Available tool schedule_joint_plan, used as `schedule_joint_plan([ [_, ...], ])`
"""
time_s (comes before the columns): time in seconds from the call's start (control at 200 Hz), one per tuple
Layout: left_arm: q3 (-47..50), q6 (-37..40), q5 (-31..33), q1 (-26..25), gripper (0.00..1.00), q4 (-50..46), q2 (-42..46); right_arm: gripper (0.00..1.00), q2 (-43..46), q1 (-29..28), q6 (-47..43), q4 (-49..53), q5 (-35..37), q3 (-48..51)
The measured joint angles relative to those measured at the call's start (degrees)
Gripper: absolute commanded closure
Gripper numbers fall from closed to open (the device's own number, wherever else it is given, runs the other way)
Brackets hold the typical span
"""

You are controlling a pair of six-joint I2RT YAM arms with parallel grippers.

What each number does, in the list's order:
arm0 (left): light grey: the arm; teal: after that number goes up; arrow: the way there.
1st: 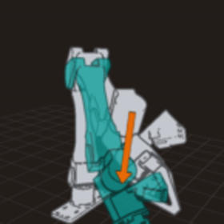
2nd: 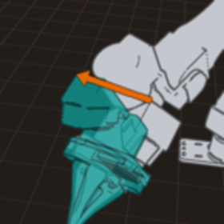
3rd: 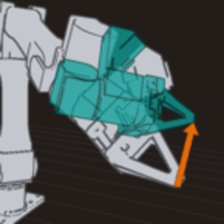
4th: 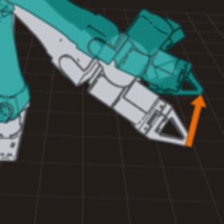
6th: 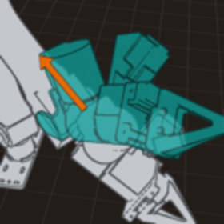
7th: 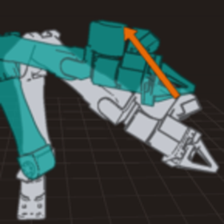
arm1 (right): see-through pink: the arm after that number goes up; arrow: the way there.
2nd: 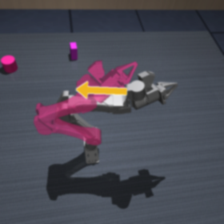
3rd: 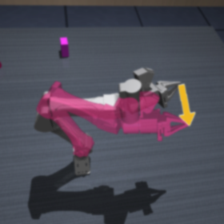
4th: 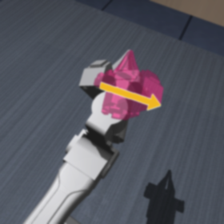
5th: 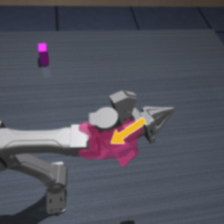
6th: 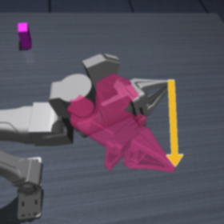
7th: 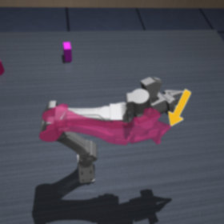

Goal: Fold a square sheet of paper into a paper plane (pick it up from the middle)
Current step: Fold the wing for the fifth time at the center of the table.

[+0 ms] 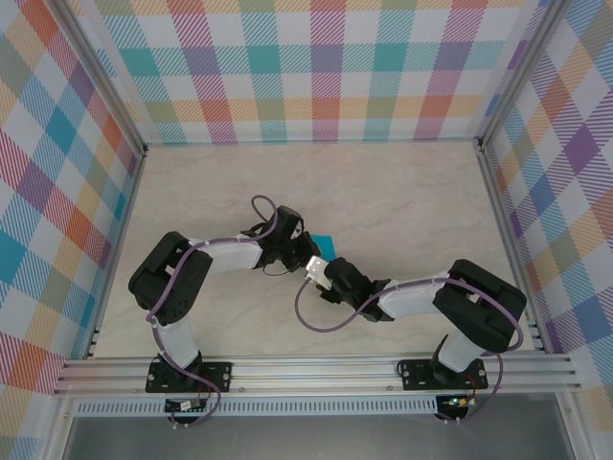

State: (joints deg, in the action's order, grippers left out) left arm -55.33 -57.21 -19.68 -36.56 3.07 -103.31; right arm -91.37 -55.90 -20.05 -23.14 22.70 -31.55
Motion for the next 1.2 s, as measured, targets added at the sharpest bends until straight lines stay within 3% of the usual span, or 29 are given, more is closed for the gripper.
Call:
schedule_joint_plan([
  [0.945, 0.0, 0.0, 0.0, 0.0, 0.92, -0.2, 0.0, 0.75, -1.6, 0.0, 4.6, -0.4, 2.8, 0.0],
  [1.2, -0.2, 0.1, 0.0, 0.0, 0.91, -0.4, 0.0, 0.86, -1.6, 0.0, 5.0, -0.4, 3.4, 0.0],
])
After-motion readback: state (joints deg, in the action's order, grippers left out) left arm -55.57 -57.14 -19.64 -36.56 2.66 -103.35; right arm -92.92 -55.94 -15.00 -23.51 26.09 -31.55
